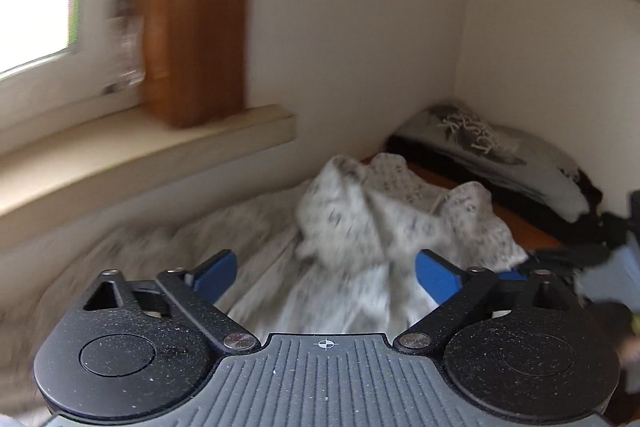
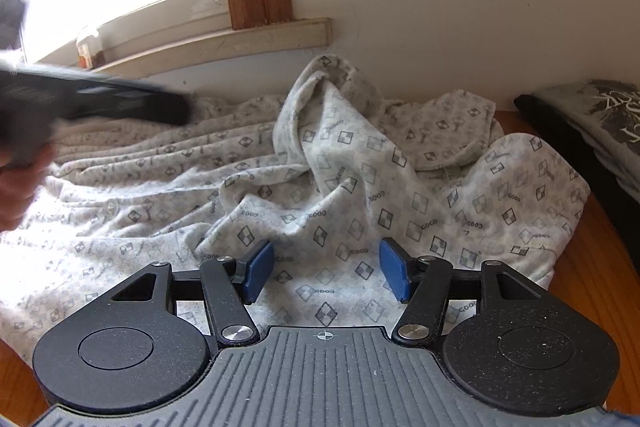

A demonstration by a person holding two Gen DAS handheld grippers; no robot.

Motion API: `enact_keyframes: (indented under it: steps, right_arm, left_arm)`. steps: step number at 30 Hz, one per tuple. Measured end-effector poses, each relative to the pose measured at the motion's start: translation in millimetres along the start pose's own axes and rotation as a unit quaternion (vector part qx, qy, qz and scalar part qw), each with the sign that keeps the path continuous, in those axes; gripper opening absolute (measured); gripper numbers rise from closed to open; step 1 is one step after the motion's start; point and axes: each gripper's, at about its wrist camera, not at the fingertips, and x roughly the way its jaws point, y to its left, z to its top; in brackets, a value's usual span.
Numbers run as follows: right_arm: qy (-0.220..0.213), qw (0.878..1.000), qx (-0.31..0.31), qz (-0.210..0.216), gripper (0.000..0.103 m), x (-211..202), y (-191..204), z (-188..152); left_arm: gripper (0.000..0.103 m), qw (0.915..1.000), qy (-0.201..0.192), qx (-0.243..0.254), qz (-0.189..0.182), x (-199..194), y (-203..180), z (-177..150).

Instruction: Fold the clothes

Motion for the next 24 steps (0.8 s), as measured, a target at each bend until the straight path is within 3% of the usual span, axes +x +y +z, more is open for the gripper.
enact_keyframes:
  steps: [2,4,11,13,15,16,18,24]
  right_arm:
    - [-0.002,1.0,0.008,0.005,0.059,-1,-2,0]
    - [-0.005,1.0,0.018,0.011,0.059,-2,-5,0]
    - [-0.008,0.999,0.032,0.021,0.06,-3,-9,0]
    - [-0.008,0.999,0.036,0.024,0.061,-3,-10,0]
    - [-0.009,0.999,0.039,0.026,0.061,-3,-11,0]
    - [-0.009,0.999,0.041,0.028,0.061,-3,-11,0]
    - [-0.01,0.999,0.044,0.031,0.061,-3,-13,0]
    - [-0.014,0.998,0.049,0.036,0.061,-4,-14,-1]
  left_arm:
    - [0.08,1.0,0.008,0.003,-0.004,20,-5,12]
    - [0.08,0.9999,0.013,0.01,-0.004,39,-11,23]
    - [0.081,0.9952,0.013,0.076,0.06,91,-28,39]
    - [0.073,0.9949,0.016,0.08,0.06,96,-26,37]
    - [0.029,0.9963,0.016,0.07,0.049,94,-20,34]
    - [0.021,0.9971,0.015,0.063,0.04,89,-17,33]
    - [0.013,0.9977,0.005,0.061,0.028,76,-12,30]
    - [0.013,0.9981,-0.027,0.056,0.007,6,-2,14]
